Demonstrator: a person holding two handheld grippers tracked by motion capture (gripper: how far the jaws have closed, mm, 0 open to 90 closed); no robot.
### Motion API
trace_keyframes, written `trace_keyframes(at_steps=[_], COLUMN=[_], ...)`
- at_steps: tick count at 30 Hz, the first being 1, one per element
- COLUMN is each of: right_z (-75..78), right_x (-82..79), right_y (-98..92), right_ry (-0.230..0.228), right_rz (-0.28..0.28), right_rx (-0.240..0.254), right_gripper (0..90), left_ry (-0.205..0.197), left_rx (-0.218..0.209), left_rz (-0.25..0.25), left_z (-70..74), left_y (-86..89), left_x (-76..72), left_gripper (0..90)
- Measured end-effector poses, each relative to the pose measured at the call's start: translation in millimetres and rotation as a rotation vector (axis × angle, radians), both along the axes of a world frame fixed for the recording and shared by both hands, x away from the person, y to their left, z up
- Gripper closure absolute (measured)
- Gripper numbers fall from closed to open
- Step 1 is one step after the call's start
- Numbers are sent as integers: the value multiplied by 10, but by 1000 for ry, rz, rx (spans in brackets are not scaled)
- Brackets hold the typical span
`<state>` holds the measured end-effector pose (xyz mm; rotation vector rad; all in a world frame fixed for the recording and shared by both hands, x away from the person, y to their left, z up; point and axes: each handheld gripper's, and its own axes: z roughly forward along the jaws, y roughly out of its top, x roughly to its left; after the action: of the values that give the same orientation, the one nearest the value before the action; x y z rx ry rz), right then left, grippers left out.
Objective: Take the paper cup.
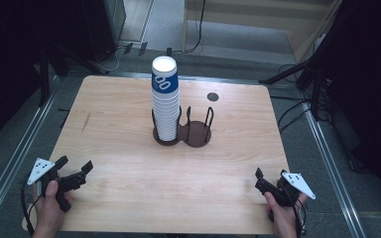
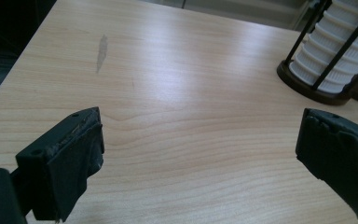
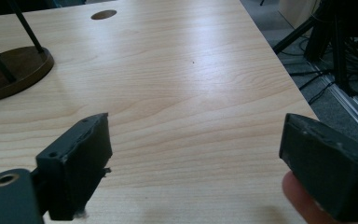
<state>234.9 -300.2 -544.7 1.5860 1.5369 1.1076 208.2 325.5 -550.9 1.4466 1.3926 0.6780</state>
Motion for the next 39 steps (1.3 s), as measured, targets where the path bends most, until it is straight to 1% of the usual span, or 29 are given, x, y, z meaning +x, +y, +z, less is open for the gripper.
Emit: trace_keyframes(at_steps=[1,2,3,4,6,7,8,15,16,17,20,24,27,28,30,31,33,34,35,36,37,38,39], right_z=[0,-2,-2,-3,-2,-3,-3,12,17,17,31,67,88,101,119,133,161,201,201,257,257,309,309], right_x=[0,6,6,15,15,17,20,16,16,16,8,-9,-19,-27,-35,-40,-48,-60,-60,-75,-75,-86,-86], right_y=[0,-2,-2,-6,-4,6,14,19,28,28,43,29,15,11,-6,-11,-18,-13,-13,6,6,38,38], right_ry=[0,1,1,8,6,2,1,-14,-19,-19,-19,-23,-30,-29,-40,-36,-42,-52,-52,-58,-58,-69,-69], right_rz=[0,-1,-1,0,1,3,0,-12,-13,-13,-22,-31,-34,-37,-40,-46,-45,-38,-38,-30,-30,-16,-16], right_rx=[0,-2,-2,0,0,-7,-8,-20,-33,-33,-53,-44,-47,-39,-38,-26,-25,-24,-24,-10,-10,-16,-16], right_gripper=[81,81,81,80,80,80,80,80,80,80,81,82,86,98,104,111,115,114,114,113,113,109,109], left_ry=[0,10,10,17,30,33,37,44,47,47,61,63,63,63,64,62,64,65,65,63,63,64,64], left_rx=[0,30,30,53,83,91,112,108,117,117,129,127,126,123,121,120,126,135,135,137,137,130,130], left_rz=[0,-2,-2,-7,-15,-13,-7,-4,-9,-9,-6,-6,-8,-9,-8,-7,-6,-5,-5,0,0,5,5], left_z=[0,-1,-1,-1,-1,-2,0,0,0,0,1,0,1,2,1,1,0,1,1,1,1,1,1], left_y=[0,-38,-38,-62,-92,-107,-131,-121,-132,-132,-143,-142,-142,-141,-141,-142,-150,-155,-155,-157,-157,-152,-152], left_x=[0,17,17,30,53,61,71,80,87,87,101,105,107,108,111,111,116,117,117,114,114,113,113], left_gripper=[16,16,16,16,16,17,17,16,16,16,17,17,17,17,17,17,17,17,17,17,16,17,17])
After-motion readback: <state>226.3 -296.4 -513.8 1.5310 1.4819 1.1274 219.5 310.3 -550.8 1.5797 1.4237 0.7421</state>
